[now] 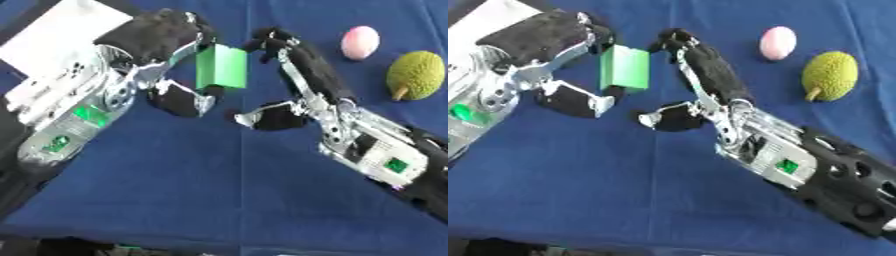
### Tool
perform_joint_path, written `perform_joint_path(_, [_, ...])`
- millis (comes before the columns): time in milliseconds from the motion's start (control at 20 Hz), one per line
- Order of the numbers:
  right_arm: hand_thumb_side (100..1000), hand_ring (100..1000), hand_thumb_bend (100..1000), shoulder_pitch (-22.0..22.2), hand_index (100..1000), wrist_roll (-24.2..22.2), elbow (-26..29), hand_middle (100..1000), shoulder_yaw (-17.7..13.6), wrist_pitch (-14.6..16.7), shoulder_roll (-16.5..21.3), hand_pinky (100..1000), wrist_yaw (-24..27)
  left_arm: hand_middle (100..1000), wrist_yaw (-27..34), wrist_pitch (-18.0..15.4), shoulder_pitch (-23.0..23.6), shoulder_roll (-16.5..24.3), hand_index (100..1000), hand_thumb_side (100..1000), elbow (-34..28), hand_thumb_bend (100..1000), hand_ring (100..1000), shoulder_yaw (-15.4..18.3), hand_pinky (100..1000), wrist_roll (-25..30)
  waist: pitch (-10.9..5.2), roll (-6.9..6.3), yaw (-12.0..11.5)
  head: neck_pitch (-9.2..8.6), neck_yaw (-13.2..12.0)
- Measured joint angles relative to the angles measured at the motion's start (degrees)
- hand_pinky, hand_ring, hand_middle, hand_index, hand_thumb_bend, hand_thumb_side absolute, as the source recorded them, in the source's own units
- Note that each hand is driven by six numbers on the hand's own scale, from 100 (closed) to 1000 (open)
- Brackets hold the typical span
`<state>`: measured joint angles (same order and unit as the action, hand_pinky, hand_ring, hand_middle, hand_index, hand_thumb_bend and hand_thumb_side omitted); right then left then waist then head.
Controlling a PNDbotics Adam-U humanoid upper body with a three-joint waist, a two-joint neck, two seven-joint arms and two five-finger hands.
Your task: Pick up the objects with one hand, pass them to the other hand, and then place them into the box on the other side of the table.
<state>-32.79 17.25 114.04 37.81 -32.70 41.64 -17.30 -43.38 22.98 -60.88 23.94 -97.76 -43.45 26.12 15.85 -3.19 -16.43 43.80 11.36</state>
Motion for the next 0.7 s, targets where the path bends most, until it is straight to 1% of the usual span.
perform_joint_path(100, [252, 711, 696, 0.08, 790, -0.2, 0.0, 869, 0.0, -0.07, 0.1, 134, -0.17, 502, -0.35, 0.03, 0.3, 0.91, 443, 325, 0.17, 110, 665, 0.22, 761, -0.02, -0.15, -0.02, -0.02, 0.0, -0.14])
perform_joint_path(250, [259, 707, 689, 0.15, 785, -0.54, 0.0, 866, 0.0, 0.03, 0.1, 132, -0.6, 504, -0.75, 0.23, 0.45, 2.3, 445, 331, 0.84, 139, 669, 0.91, 764, -0.49, -0.21, -0.05, -0.01, -0.01, -0.3])
perform_joint_path(450, [262, 703, 685, 0.58, 782, -0.5, 0.0, 862, -0.02, -0.05, 0.34, 131, -0.63, 507, -1.49, 0.54, 0.83, 4.46, 447, 338, 1.8, 176, 674, 2.6, 764, -1.75, -0.26, -0.11, 0.12, -0.03, -0.73])
perform_joint_path(700, [261, 698, 679, 0.59, 777, 0.36, 0.0, 858, -0.72, 0.1, 1.13, 130, -0.5, 505, -1.84, 1.09, 1.64, 7.86, 447, 335, 2.24, 187, 672, 4.85, 764, -3.12, -0.29, 0.03, 0.41, -0.06, -1.22])
